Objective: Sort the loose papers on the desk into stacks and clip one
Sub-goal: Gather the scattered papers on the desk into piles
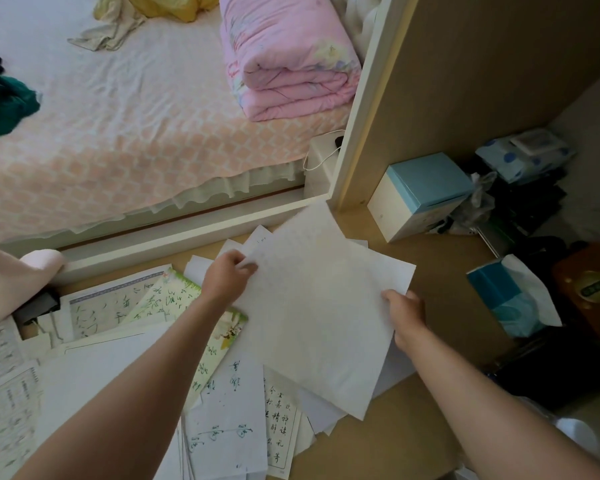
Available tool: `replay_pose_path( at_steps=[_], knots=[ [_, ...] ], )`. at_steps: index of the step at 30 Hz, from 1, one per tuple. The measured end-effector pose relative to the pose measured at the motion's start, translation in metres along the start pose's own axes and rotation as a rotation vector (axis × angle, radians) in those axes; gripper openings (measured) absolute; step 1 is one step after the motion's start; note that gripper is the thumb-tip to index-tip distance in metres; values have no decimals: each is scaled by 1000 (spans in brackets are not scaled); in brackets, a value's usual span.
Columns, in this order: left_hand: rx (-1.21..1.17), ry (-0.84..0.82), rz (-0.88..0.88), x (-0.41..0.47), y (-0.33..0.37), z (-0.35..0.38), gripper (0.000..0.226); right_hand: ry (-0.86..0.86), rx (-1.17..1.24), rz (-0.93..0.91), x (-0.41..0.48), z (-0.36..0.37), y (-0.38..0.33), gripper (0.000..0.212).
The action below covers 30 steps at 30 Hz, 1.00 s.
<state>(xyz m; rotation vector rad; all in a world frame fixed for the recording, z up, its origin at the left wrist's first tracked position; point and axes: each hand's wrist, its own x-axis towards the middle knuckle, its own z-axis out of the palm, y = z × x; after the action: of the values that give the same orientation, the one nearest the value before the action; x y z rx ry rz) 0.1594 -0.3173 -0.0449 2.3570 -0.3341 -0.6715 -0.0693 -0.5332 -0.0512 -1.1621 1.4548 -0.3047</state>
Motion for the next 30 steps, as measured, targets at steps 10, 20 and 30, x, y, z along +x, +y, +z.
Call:
replay_pose_path(
  at_steps=[10, 20, 30],
  knots=[
    [276, -278, -90, -40, -4, 39, 29, 118, -413, -95, -5, 55, -9, 30],
    [-13, -40, -92, -67, 7, 71, 65, 79, -326, 141, -8, 73, -9, 77],
    [-272, -56, -100, -77, 10, 45, 15, -165, -187, 13, -21, 41, 3, 19]
  ],
)
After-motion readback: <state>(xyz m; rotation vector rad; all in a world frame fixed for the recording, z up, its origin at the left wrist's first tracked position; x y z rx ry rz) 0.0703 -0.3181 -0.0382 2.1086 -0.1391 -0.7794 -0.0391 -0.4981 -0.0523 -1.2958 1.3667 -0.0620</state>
